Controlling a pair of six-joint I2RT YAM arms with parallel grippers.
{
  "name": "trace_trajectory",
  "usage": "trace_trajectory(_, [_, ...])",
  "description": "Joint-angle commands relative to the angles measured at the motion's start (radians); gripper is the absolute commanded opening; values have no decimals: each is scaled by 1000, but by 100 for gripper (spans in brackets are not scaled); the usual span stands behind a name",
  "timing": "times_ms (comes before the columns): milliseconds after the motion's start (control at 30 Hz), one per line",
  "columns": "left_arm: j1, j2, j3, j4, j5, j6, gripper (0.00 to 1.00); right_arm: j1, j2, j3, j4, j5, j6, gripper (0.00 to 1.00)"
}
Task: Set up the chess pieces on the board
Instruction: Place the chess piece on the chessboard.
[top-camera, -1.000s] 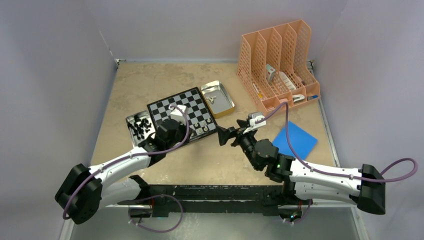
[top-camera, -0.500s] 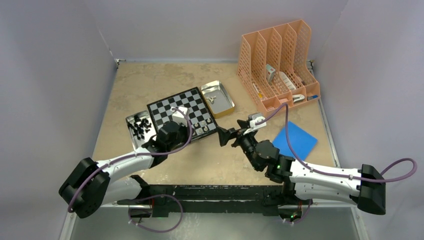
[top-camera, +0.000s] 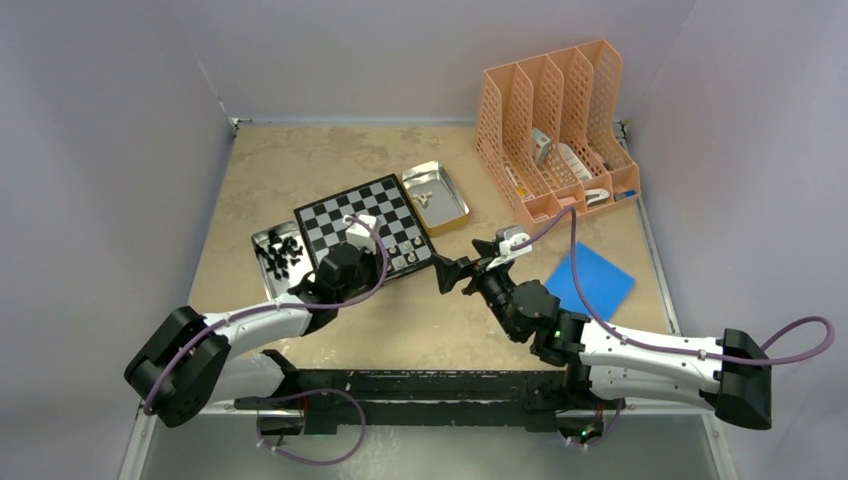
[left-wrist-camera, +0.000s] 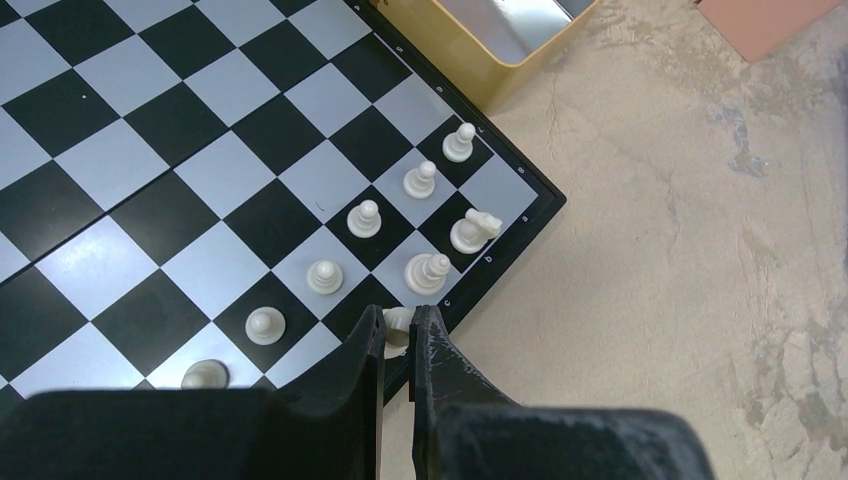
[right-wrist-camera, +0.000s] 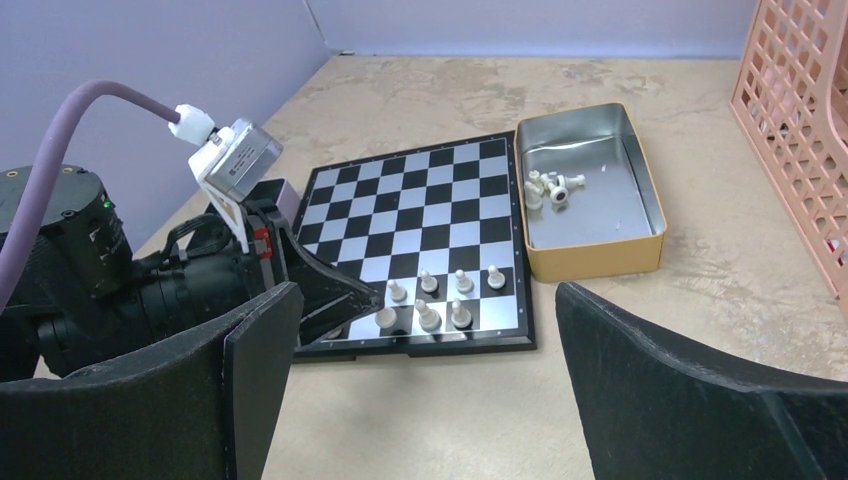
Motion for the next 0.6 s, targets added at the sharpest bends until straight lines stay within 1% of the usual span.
trace_trajectory(0, [-7,4,-25,84,-19,1,0,3,-10,2,62,-2,-6,99])
trace_trajectory(567, [-7,55,-52,160,-41,19,0,3,-4,-12,73,-15,5,99])
